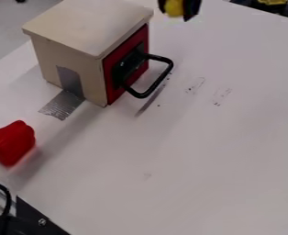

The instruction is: Move the corn from the drawer and put on the upper center of the table

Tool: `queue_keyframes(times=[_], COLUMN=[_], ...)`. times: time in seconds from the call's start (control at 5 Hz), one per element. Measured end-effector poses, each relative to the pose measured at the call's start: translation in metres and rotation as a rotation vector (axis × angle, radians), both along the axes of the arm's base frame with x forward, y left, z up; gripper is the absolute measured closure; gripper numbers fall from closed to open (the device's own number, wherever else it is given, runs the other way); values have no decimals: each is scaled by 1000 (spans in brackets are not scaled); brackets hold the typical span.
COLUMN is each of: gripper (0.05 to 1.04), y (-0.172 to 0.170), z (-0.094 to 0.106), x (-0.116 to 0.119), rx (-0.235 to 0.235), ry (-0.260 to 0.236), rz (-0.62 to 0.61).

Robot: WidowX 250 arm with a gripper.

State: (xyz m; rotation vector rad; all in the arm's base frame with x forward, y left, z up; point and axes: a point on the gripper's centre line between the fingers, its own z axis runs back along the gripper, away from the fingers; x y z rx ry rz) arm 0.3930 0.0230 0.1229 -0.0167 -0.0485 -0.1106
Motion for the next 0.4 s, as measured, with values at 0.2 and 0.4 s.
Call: queue_keyframes(times=[0.2, 0.4], gripper=[466, 466], y=[-15, -28], z=[-26, -52], x=[26, 46], rx=[-1, 17], ry=[44, 81], rz=[-10, -30])
